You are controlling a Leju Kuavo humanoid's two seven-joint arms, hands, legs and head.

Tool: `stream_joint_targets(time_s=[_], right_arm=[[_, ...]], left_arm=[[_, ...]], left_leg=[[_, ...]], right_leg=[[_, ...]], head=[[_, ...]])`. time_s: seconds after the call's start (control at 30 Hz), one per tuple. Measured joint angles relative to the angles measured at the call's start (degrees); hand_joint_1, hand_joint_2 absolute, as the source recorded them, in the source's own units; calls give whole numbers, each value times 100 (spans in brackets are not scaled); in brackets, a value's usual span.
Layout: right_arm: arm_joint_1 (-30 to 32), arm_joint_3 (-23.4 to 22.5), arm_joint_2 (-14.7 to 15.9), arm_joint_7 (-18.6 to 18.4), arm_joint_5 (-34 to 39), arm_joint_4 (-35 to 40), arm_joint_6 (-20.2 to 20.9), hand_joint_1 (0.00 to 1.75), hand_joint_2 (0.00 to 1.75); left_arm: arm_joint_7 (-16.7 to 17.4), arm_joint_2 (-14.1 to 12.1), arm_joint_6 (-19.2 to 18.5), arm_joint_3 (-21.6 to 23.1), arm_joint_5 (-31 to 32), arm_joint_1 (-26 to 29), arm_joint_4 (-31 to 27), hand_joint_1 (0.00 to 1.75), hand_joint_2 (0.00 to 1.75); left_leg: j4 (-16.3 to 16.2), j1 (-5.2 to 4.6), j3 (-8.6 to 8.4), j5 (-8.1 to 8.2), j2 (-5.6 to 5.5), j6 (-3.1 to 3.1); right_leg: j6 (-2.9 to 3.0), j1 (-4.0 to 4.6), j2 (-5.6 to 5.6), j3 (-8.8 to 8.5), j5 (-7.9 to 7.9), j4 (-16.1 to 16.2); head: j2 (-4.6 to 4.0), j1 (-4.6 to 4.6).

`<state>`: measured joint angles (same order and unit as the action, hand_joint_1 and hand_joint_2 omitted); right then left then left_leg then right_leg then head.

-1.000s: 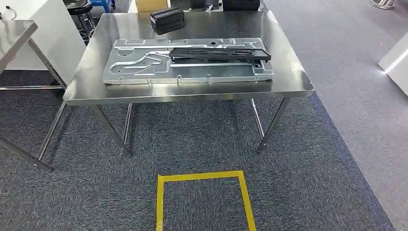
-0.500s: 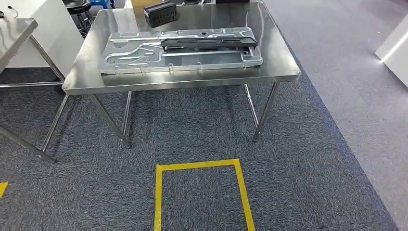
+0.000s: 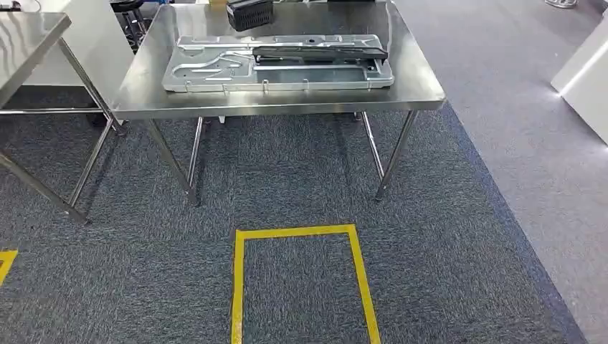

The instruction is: Take the parts from the cabinet and place them on the table.

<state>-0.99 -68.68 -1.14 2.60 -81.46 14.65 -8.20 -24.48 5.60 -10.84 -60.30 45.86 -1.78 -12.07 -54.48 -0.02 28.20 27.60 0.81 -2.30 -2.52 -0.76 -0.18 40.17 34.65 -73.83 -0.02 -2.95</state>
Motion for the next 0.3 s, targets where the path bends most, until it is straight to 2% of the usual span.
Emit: stream_joint_targets(time_s=[0.03, 0.07, 0.1, 0.13, 0.17, 0.2, 0.3], right_arm=[[-2, 13, -2, -9, -7, -13, 53, 0, 0], [-2, 22, -9, -35, -15, -26, 116, 0, 0], [-4, 26, -13, -55, -29, -37, 158, 0, 0], [-9, 31, -15, -83, -42, -46, 197, 0, 0], [-21, 37, -17, -88, -44, -48, 219, 0, 0], [-40, 42, -20, -88, -44, -53, 221, 0, 0], [-46, 42, -31, -88, -44, -61, 221, 0, 0]], left_arm=[[50, 0, -11, 0, 26, 0, 0, 0, 0], [91, 0, -39, 0, 50, 0, 0, 0, 0], [125, 0, -59, 0, 61, 2, 0, 0, 0], [153, 0, -61, 2, 83, 3, 0, 0, 0], [179, 0, -68, 2, 92, -2, 0, 0, 0], [183, 0, -72, 2, 92, -3, 0, 0, 0], [199, -2, -66, 2, 92, -16, 0, 0, 0]], left_leg=[[-14, 1, 66, -39, 3, 8], [-40, 3, 136, -76, 4, 23], [-65, 4, 194, -105, 3, 40], [-95, 7, 238, -124, 1, 58], [-138, 6, 252, -144, 1, 81], [-176, -23, 318, -154, -1, 109], [-181, -14, 323, -220, 3, 214]], right_leg=[[-13, -10, 0, -30, -97, -110], [-19, -21, -2, -189, -296, 16], [-12, -30, -2, -463, -487, 376], [5, -37, -3, -868, -610, 949], [37, -38, -4, -1303, -577, 1573], [72, 9, 2, -1463, -451, 1889], [183, 30, 8, -1368, -463, 1852]], head=[[0, 0], [0, 0], [0, 0], [0, 0], [0, 0], [0, 0], [0, 0]])
